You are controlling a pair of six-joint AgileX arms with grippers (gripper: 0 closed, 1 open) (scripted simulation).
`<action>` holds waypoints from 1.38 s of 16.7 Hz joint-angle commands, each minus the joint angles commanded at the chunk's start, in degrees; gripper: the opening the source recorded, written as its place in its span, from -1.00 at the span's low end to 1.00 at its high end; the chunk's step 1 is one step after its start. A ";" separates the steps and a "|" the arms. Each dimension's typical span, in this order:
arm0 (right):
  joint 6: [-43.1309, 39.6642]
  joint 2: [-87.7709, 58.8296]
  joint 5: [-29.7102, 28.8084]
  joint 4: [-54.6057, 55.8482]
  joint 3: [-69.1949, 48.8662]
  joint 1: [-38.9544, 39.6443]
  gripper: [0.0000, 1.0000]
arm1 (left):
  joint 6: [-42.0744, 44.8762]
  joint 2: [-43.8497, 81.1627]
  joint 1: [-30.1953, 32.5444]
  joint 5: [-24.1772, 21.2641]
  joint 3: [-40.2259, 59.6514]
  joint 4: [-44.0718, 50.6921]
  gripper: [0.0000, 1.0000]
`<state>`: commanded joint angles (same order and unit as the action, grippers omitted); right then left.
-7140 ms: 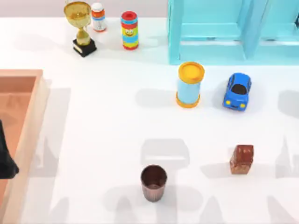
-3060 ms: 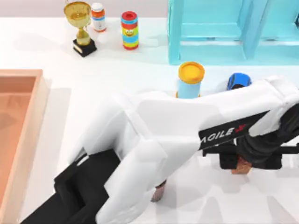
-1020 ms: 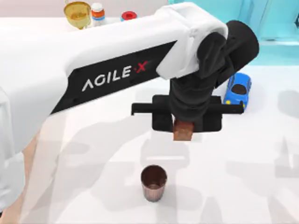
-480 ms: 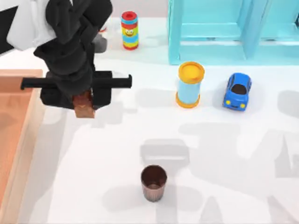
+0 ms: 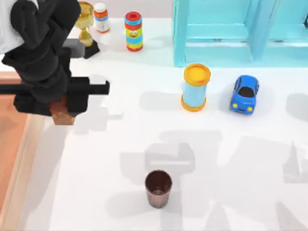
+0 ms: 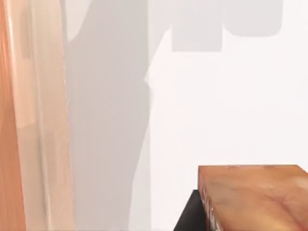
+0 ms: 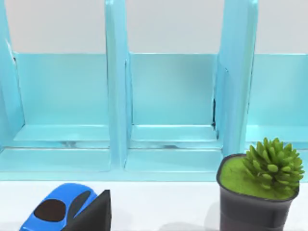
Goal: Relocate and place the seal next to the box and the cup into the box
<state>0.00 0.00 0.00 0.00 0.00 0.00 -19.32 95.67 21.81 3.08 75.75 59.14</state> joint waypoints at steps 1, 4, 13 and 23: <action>0.00 0.00 0.00 0.00 0.00 0.00 1.00 | 0.02 0.10 -0.03 0.00 -0.16 -0.16 -1.00; 0.00 0.00 0.00 0.00 0.00 0.00 1.00 | 0.21 1.33 -0.28 -0.10 -2.67 -3.91 -1.00; 0.00 0.00 0.00 0.00 0.00 0.00 1.00 | 0.68 5.03 -0.87 -0.36 -8.93 -14.35 -1.00; 0.00 0.00 0.00 0.00 0.00 0.00 1.00 | 0.68 5.03 -0.87 -0.36 -8.93 -14.35 0.21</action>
<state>0.00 0.00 0.00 0.00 0.00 0.00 -18.64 100.70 20.93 2.72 66.82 44.80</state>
